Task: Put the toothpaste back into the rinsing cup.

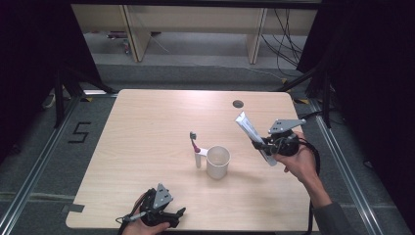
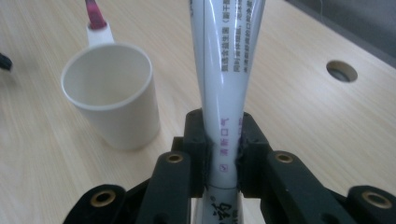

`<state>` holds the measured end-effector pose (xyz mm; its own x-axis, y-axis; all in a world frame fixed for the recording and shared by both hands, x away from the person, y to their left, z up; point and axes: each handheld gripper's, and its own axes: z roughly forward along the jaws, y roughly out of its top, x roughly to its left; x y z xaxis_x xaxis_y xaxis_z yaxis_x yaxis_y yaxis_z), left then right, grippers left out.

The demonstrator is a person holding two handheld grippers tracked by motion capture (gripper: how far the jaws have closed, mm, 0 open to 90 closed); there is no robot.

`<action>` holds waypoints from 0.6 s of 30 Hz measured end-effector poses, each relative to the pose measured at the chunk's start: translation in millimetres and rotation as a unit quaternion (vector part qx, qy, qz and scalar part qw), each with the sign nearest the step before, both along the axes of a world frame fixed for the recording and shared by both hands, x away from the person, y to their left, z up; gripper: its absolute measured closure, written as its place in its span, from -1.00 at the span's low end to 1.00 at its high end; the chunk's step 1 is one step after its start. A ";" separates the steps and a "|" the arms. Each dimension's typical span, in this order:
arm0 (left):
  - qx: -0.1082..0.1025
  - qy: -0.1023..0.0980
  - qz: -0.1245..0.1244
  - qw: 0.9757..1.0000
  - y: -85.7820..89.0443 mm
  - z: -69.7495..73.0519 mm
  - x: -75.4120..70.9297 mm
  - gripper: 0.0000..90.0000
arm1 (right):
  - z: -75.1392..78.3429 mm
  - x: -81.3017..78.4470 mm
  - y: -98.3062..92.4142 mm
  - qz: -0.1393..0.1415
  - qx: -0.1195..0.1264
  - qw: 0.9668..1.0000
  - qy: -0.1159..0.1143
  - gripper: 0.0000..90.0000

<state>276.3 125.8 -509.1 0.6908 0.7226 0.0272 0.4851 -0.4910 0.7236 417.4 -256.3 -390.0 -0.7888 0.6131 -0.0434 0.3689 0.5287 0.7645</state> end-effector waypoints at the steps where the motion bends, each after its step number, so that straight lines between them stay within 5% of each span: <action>1: -0.001 0.000 0.000 1.000 -0.2 -0.2 -0.2 -0.61 | 1.4 -0.2 0.9 -0.002 0.006 1.000 0.003 0.72; 4: 0.006 -0.003 -0.002 1.000 0.6 0.6 0.2 -0.61 | 4.6 1.6 5.2 -0.003 0.028 0.999 -0.018 0.72; 5: -0.015 -0.004 0.005 1.000 -1.6 -0.7 -0.3 -0.61 | 5.8 2.2 6.7 -0.006 0.036 0.999 -0.024 0.72; 6: -0.015 -0.003 0.006 1.000 -1.7 -1.0 -0.2 -0.61 | 6.1 2.6 8.6 -0.009 0.047 0.999 -0.025 0.72; 7: 0.007 -0.001 -0.001 1.000 0.6 0.5 0.1 -0.61 | 6.6 4.3 9.5 -0.006 0.052 0.998 -0.034 0.72; 16: -0.010 -0.003 0.003 1.000 -1.3 -0.9 0.1 -0.61 | 8.4 6.3 31.9 0.008 0.104 0.994 -0.037 0.72; 18: -0.009 -0.002 0.004 1.000 -1.2 -0.9 -0.2 -0.61 | 7.9 7.6 38.5 0.013 0.127 0.991 -0.050 0.72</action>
